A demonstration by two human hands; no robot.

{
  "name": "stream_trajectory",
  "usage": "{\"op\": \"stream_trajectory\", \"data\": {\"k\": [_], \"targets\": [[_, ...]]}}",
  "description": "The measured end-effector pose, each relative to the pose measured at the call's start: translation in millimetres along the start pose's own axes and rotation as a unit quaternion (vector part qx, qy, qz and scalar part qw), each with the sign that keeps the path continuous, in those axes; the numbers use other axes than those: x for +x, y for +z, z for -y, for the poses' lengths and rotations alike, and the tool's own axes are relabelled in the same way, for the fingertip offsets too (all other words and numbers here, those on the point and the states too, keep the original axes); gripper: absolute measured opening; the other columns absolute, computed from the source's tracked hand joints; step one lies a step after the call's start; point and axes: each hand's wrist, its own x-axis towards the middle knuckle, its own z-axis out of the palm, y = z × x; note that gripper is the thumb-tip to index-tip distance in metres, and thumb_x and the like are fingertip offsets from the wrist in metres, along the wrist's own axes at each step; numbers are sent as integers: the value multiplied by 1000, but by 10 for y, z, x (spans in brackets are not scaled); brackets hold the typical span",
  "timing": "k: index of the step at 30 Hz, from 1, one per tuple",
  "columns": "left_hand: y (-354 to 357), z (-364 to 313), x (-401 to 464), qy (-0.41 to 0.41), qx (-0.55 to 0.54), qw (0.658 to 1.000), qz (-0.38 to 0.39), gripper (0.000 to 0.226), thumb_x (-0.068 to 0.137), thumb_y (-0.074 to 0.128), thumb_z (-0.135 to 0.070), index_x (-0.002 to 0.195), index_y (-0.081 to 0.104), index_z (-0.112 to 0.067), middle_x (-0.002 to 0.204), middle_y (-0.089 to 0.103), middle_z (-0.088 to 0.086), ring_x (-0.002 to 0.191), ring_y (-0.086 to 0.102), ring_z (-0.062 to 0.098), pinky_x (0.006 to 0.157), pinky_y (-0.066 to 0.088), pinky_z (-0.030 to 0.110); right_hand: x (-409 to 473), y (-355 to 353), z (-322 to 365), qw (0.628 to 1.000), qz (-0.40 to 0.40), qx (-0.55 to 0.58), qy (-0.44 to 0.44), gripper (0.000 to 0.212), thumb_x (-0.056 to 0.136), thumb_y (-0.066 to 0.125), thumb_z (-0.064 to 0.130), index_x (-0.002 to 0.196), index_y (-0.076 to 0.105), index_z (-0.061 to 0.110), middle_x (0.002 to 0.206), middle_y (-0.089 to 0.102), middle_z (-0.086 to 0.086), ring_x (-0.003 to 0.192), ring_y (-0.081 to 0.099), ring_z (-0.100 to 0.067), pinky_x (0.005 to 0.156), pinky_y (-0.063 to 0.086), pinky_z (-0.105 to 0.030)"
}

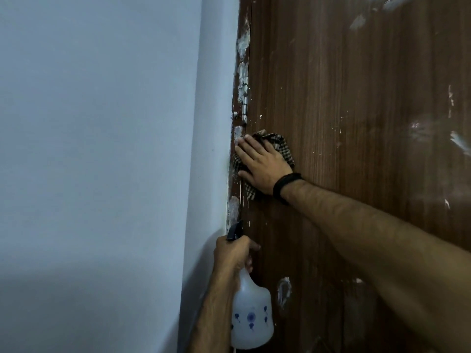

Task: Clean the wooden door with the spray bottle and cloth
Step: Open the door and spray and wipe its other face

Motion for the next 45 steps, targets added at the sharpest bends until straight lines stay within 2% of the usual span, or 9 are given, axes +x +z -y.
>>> {"op": "stream_trajectory", "data": {"k": [6,10,17,23,27,34,38,41,45], "targets": [[34,-47,-5,-5,-8,1000,-9,13,74,68,3,76,63,-8,54,55,7,42,44,18,53,42,32,-587,359,297,993,27,-5,-114,69,104,32,49,161,14,15,168,5,-8,155,0,-25,125,8,-48],[10,-40,-108,-14,-8,1000,-3,10,73,66,4,81,68,-3,58,60,10,40,43,18,47,39,29,-1087,574,422,982,78,-6,-173,69,99,20,47,160,15,14,167,4,-7,155,1,-23,124,14,-48],[-219,185,-285,-60,63,993,86,17,80,68,6,80,57,-7,46,51,1,38,40,14,43,37,25,-890,150,-115,999,0,-12,-38,67,106,28,51,161,10,18,168,3,-5,155,-1,-23,123,5,-45],[-411,393,-372,-65,144,975,156,20,83,68,8,90,56,-6,48,49,-1,39,38,13,44,37,26,-1074,142,-246,998,-1,-23,-54,68,104,31,51,160,19,15,168,12,-7,155,6,-24,123,11,-47],[-377,419,-428,-66,160,974,145,21,80,69,9,90,57,-6,53,49,2,39,37,13,42,37,25,-1376,263,-130,998,0,-21,-59,68,104,32,50,159,23,11,167,15,-9,155,10,-26,121,24,-50],[-326,526,-485,-78,143,980,118,22,80,69,7,91,59,-7,57,51,2,41,39,13,44,38,25,-1751,497,4,991,21,-32,-126,68,101,33,54,158,28,15,166,18,-6,154,13,-22,119,24,-43],[-281,664,-475,-86,115,988,64,20,80,69,7,91,59,-7,56,52,2,40,41,12,41,38,25,-1355,265,-42,999,9,-6,-52,69,104,30,51,161,13,15,168,5,-6,155,1,-23,123,12,-46],[-282,717,-490,-97,106,988,56,18,82,69,4,93,60,-8,61,51,2,41,42,10,41,40,23,-1274,292,43,1000,-15,4,-11,68,105,32,48,160,17,11,168,8,-9,155,5,-25,122,12,-47],[-354,777,-480,-121,99,985,65,16,84,68,0,96,60,-7,53,49,-2,39,41,9,41,40,20,-1477,592,314,997,-3,-14,-81,69,105,30,50,160,14,11,167,3,-11,155,1,-26,123,11,-49]]}}
